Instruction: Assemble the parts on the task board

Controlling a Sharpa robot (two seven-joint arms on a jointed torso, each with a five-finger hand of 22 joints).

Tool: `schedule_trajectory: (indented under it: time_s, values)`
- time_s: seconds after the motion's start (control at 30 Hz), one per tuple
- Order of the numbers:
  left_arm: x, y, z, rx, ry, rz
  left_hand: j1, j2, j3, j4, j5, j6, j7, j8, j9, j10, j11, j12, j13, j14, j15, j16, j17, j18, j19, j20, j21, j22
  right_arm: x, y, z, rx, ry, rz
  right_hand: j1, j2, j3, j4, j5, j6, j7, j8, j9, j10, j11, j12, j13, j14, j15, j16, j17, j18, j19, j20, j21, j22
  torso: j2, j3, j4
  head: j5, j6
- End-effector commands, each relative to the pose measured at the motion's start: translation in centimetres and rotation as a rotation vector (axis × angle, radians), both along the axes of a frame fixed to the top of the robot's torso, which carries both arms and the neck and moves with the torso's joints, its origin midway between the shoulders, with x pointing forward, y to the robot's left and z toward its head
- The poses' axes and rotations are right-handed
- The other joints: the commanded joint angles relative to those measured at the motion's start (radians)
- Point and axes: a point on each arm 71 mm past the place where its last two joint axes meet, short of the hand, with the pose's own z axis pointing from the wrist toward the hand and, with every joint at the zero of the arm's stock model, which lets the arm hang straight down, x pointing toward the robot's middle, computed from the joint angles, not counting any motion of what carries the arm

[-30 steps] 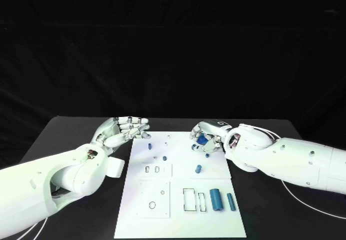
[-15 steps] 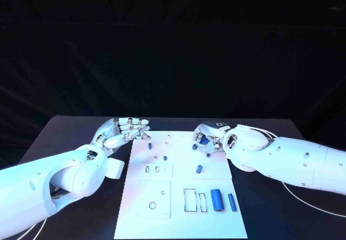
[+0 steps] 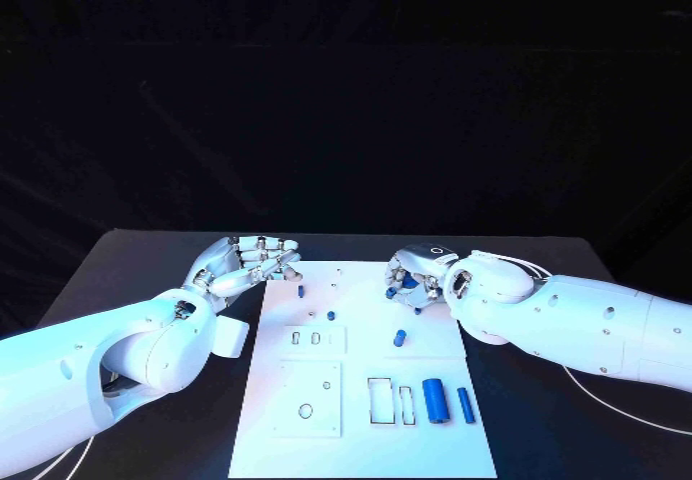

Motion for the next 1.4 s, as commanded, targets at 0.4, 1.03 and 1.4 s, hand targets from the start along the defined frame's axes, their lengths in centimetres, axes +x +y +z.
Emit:
schedule_trajectory:
  time_s: [0.4,1.03,1.4]
  values:
    - [0.0,-0.3,0.2,-0.005,0.001,-0.026,-0.008,-0.001,0.007,-0.001,-0.004,-0.004,0.004,0.001,0.001,0.000,0.002,-0.007,0.000,-0.006,0.000,0.008,0.003,0.011,0.005,-0.002,0.008,0.002,0.2,0.4,-0.3,-0.009,0.023,0.009,-0.006,0.013,0.031,0.006,0.000,0.022,-0.006,0.017,0.013,0.022,-0.005,0.011,0.002,0.066,-0.004,0.013,0.040,-0.013,0.008,-0.001,0.012,0.014,0.007,-0.0007,0.0039,0.000,0.000]
    - [0.1,-0.2,0.0,0.001,0.013,-0.026,-0.004,0.001,0.012,-0.006,-0.005,-0.009,0.006,-0.001,0.002,-0.004,0.004,-0.010,-0.001,-0.010,0.000,0.015,0.007,0.011,0.003,-0.002,0.012,0.005,0.3,0.5,0.7,0.133,-0.067,-0.022,0.012,0.062,0.082,-0.012,-0.030,0.089,-0.043,0.094,0.089,0.108,-0.042,0.039,0.028,0.066,-0.034,0.024,0.044,-0.019,0.019,-0.028,0.035,0.056,0.007,-0.0017,0.0037,0.000,0.006]
    - [0.3,0.1,-0.1,0.008,0.019,-0.015,-0.002,0.001,0.015,-0.010,-0.007,-0.013,0.008,-0.002,0.002,-0.008,0.006,-0.012,-0.002,-0.013,0.001,0.020,0.009,0.011,0.002,-0.003,0.016,0.007,0.5,1.9,1.7,0.195,-0.138,-0.054,0.005,0.061,0.081,-0.010,-0.032,0.086,-0.044,0.096,0.095,0.108,-0.042,0.037,0.030,0.065,-0.035,0.022,0.037,-0.016,0.012,-0.029,0.027,0.043,0.009,-0.0024,0.0062,-0.001,0.016]
